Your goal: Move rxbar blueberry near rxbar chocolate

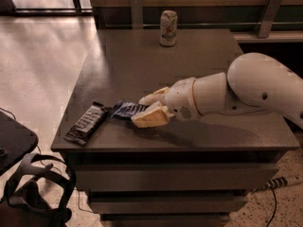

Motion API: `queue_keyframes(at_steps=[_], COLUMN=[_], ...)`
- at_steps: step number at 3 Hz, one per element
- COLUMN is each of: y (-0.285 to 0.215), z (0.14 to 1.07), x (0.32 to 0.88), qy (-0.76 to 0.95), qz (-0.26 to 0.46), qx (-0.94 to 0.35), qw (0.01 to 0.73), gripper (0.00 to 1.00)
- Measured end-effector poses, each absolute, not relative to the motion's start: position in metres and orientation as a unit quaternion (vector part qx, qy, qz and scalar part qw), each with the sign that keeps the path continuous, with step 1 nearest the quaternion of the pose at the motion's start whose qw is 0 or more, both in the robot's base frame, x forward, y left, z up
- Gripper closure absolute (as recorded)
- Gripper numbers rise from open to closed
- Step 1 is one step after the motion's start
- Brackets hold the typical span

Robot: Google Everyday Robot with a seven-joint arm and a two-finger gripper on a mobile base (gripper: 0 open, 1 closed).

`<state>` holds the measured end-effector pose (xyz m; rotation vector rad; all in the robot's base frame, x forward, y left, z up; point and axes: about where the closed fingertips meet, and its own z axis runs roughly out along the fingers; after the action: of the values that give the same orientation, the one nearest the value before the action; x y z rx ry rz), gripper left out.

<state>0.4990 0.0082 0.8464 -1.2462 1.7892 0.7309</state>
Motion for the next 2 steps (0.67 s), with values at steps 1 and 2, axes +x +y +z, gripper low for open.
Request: queue_keyframes(at_steps=[1, 2], y=[0.0104, 0.0119], z=[0.8467, 0.8471], x=[0.4981, 0.4975], qy=[0.709, 0.708], qz=[0.29, 0.29], qx=[-0.497, -0.498], qw=[0.408, 0.408], gripper=[0.44, 0.22])
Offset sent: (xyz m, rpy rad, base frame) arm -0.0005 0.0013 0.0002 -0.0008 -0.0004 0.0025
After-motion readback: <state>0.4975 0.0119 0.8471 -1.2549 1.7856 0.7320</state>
